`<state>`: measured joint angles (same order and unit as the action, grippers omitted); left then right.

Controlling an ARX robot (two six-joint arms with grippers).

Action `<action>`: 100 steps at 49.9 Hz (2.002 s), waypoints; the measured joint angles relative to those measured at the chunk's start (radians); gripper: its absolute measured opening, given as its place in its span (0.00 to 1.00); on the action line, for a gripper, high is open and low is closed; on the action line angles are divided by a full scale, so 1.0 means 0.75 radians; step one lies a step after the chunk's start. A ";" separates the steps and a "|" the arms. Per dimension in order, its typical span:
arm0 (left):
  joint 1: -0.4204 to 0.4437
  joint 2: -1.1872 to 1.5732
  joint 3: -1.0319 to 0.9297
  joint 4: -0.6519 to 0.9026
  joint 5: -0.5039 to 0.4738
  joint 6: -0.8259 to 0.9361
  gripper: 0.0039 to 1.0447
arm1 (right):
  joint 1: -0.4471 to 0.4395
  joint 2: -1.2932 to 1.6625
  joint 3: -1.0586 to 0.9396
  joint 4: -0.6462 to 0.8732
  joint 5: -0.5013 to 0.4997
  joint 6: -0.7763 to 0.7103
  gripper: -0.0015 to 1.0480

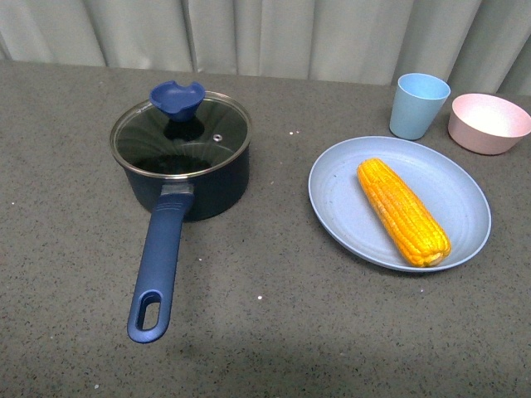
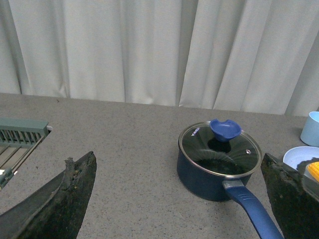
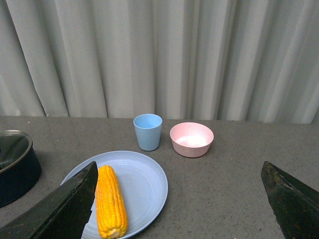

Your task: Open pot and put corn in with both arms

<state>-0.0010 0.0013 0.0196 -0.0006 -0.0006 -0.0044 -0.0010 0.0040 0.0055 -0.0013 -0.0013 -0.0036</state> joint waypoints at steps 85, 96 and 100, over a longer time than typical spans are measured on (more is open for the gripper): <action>-0.422 2.481 0.783 1.265 -0.134 -0.123 0.94 | 0.000 0.000 0.000 0.000 0.000 0.000 0.91; -0.420 2.604 0.937 1.251 -0.143 -0.120 0.94 | 0.000 0.000 0.000 0.000 0.001 0.000 0.91; -0.417 2.642 0.982 1.247 -0.140 -0.119 0.94 | 0.000 0.000 0.000 0.000 0.001 0.000 0.91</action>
<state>-0.3138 1.9827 0.7563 0.9348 -0.1059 -0.0933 -0.0010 0.0040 0.0055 -0.0013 -0.0010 -0.0036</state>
